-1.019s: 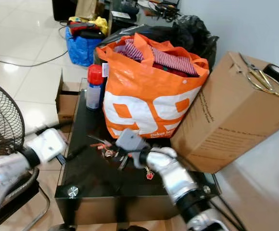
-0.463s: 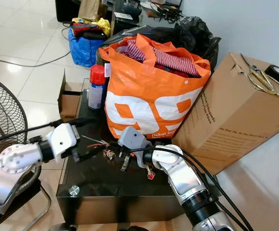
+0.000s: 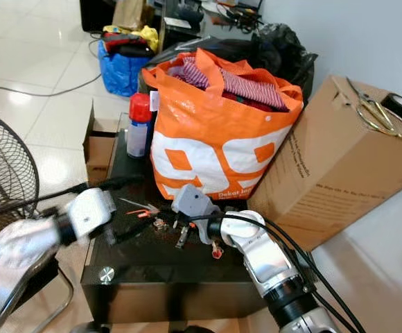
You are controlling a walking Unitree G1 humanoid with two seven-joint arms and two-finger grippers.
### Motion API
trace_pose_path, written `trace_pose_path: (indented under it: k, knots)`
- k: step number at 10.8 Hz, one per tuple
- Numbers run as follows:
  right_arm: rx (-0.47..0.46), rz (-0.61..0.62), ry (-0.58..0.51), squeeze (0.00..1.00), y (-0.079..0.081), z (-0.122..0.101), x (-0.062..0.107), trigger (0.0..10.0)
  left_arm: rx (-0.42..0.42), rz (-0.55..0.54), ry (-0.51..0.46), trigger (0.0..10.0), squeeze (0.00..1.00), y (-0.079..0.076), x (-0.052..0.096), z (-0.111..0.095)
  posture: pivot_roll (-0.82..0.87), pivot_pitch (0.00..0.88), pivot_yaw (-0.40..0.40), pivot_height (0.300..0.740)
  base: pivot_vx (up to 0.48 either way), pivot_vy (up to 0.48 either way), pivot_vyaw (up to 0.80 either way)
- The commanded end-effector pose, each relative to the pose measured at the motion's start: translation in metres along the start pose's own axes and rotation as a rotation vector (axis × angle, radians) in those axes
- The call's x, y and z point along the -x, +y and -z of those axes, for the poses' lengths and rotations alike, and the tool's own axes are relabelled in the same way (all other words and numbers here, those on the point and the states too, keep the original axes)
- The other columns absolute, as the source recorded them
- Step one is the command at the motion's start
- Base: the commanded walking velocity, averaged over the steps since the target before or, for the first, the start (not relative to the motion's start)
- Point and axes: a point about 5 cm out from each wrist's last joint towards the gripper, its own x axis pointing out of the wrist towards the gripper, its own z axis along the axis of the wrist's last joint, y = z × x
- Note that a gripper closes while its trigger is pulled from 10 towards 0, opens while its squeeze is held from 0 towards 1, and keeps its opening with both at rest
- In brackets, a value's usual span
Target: Hang keys on a hook
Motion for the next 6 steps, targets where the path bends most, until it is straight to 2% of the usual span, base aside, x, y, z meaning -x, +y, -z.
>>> trace_pose_path:
  k: [1, 2, 6]
  knots:
    - [-0.013, 0.019, 0.000, 0.00, -0.005, 0.001, 0.006, 10.0, -0.032, 0.014, 0.016, 0.0, 0.00, -0.007, 0.000, 0.002, 0.06, 0.000, -0.195, 0.732, 0.000, 0.000, 0.00]
    - [-0.015, 0.013, 0.000, 0.00, -0.004, 0.001, 0.006, 10.0, -0.050, 0.024, 0.027, 0.0, 0.00, -0.010, 0.001, 0.005, 0.06, 0.000, -0.195, 0.732, 0.000, 0.000, 0.00]
    - [-0.007, 0.000, -0.002, 0.00, -0.004, -0.002, 0.005, 10.0, -0.017, 0.071, 0.033, 0.0, 0.00, -0.018, -0.004, 0.009, 0.06, 0.000, -0.204, 0.732, 0.000, 0.000, 0.00]
